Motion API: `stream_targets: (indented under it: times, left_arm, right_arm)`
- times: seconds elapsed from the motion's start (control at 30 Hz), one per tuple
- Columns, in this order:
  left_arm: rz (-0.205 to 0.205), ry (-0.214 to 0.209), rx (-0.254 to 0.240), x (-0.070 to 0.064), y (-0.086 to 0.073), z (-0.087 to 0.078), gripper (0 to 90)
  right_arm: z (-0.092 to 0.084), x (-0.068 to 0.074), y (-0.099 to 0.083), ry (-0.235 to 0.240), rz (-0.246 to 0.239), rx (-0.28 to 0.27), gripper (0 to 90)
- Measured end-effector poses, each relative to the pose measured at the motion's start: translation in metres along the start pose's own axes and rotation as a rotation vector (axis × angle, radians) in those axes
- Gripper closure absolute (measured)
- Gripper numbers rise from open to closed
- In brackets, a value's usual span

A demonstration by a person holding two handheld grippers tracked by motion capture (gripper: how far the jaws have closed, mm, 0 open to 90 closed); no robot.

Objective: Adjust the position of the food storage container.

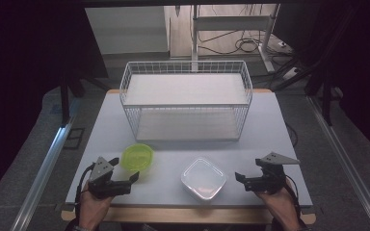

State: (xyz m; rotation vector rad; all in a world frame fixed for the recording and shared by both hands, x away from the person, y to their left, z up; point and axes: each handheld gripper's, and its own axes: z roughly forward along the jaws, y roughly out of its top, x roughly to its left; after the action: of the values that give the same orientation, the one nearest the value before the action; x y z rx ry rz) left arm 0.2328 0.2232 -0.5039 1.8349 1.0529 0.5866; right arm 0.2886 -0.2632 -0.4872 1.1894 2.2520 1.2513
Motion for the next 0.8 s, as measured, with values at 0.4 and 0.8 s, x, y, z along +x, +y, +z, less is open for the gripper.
stream_targets:
  times: [0.4,0.8]
  left_arm:
    - [-0.035,0.001,0.076,0.000,0.004,-0.002,10.9]
    - [-0.069,0.005,0.044,-0.002,0.014,-0.007,13.5]
  right_arm:
    - [0.011,0.008,-0.004,-0.022,-0.011,0.080,2.0]
    - [0.011,0.005,-0.005,-0.036,0.010,0.086,5.6]
